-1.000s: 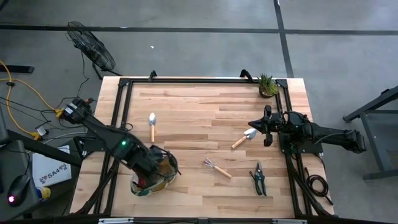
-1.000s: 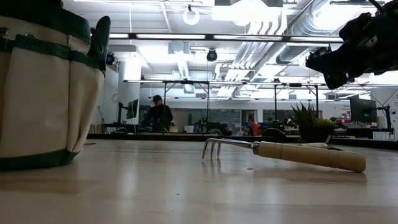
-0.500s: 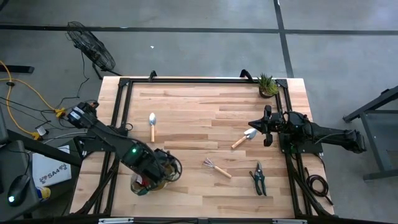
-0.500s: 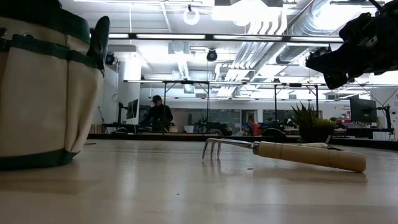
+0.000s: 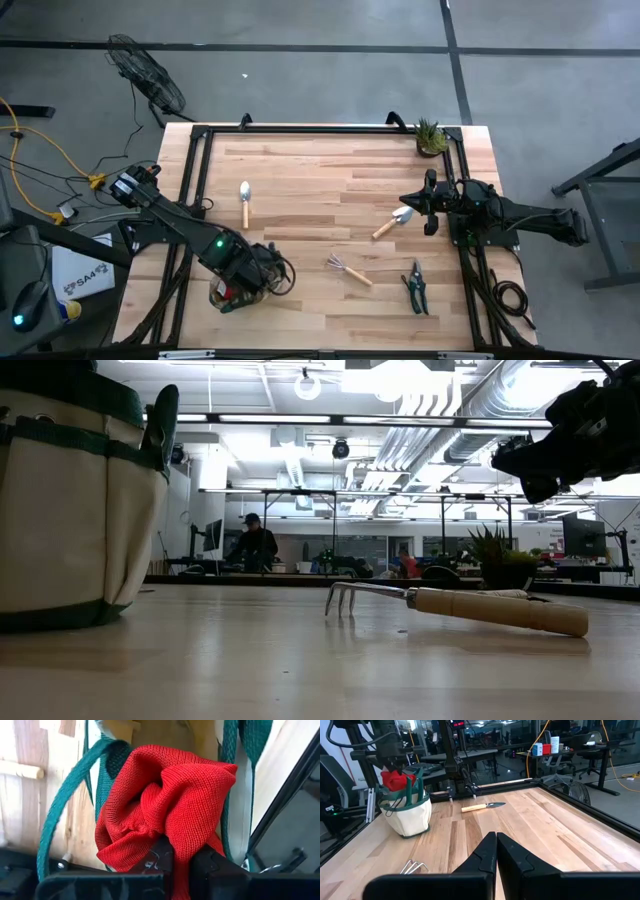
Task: Pick & Place Garden tools in Gardening bag
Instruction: Put the gloves into the gardening bag
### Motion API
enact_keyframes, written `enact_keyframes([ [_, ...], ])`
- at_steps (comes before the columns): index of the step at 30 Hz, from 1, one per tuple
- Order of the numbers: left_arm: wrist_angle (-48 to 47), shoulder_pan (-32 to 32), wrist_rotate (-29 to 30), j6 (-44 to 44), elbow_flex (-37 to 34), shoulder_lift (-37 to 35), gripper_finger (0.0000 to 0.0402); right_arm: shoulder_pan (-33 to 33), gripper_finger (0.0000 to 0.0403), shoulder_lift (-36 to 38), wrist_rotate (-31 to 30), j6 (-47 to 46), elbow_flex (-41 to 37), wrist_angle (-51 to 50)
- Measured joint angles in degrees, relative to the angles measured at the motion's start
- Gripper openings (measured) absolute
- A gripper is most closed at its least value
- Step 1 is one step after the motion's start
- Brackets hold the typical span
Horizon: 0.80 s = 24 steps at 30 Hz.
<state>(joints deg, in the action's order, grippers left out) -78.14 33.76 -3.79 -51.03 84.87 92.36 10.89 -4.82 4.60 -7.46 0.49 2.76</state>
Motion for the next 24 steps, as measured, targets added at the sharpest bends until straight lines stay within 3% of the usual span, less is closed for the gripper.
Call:
enact_keyframes([
  [7, 2.46, -1.07, -3.39, 5.66, -4.44, -0.04, 0.0014, -0.02, 0.0003, 0.00, 0.00, 0.00, -0.01, 0.00],
  [18, 8.69, -2.78, -6.15, 4.73, -6.96, -0.04, 0.0018, -0.02, 0.0003, 0.00, 0.00, 0.02, 0.00, 0.00],
  [24, 9.09, -2.60, -2.59, 5.80, -6.98, -0.13, 0.0014, 0.00, 0.0003, 0.00, 0.00, 0.01, -0.01, 0.01],
])
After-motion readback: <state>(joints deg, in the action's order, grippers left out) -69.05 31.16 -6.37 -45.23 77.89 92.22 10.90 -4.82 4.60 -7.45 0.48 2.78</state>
